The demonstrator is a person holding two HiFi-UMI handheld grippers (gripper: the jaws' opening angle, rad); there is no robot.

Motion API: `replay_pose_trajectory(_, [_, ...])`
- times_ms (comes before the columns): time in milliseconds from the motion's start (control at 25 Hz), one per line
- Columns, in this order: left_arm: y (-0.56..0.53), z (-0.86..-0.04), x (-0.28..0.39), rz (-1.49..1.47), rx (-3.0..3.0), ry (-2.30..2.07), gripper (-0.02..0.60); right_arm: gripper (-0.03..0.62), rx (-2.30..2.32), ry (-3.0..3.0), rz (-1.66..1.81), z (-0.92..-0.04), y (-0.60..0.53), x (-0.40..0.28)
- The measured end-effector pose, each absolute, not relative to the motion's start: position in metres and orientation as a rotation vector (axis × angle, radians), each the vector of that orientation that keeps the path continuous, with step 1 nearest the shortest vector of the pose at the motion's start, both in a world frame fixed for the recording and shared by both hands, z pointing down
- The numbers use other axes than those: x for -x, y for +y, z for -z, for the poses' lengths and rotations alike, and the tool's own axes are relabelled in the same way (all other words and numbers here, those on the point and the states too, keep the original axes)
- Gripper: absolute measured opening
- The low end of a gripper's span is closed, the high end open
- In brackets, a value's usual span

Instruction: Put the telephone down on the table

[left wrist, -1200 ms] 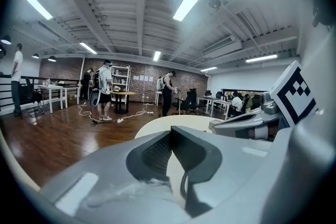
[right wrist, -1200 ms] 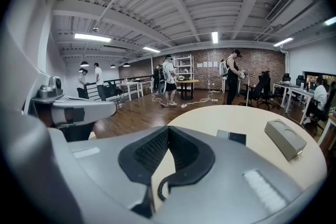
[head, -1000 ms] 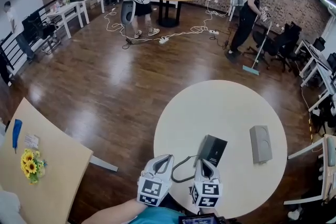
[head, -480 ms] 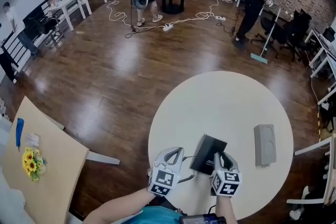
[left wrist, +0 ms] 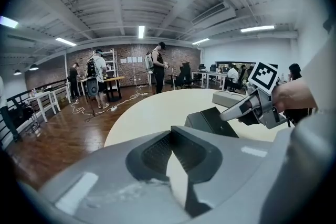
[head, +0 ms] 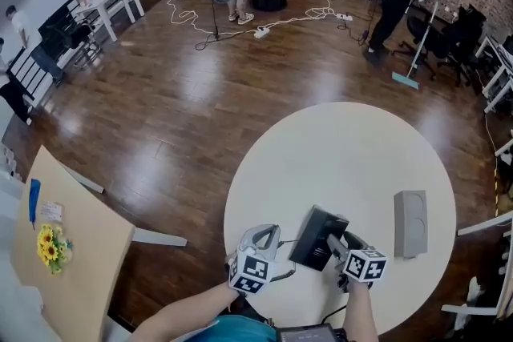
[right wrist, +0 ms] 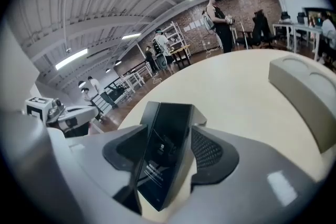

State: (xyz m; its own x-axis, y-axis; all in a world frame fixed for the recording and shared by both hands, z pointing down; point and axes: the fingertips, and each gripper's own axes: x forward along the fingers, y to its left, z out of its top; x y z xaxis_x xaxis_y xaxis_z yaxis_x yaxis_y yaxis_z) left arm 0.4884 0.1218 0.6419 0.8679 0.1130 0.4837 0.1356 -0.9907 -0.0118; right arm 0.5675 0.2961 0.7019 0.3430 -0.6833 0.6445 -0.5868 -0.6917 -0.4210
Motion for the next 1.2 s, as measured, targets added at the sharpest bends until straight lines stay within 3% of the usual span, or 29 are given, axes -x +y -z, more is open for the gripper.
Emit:
replay_pose_trajectory(200, [0.116, -0.654, -0.483, 0.830, 2.997, -0.164, 0.015, 0.275, 2.222, 1.252, 1.328, -0.730, 0.293, -0.572])
replay_pose_trajectory(880, [0.107, -0.660, -0.483, 0.871, 3.035, -0.078, 0.014, 0.268, 1.727, 1.501, 1.456, -0.757, 0.252, -0.540])
replay_pose_trajectory(1200, [0.095, -0.662, -0.474, 0.884, 3.048, -0.002, 0.014, 0.169, 1.615, 1.613, 1.431, -0.749, 0.252, -0.533])
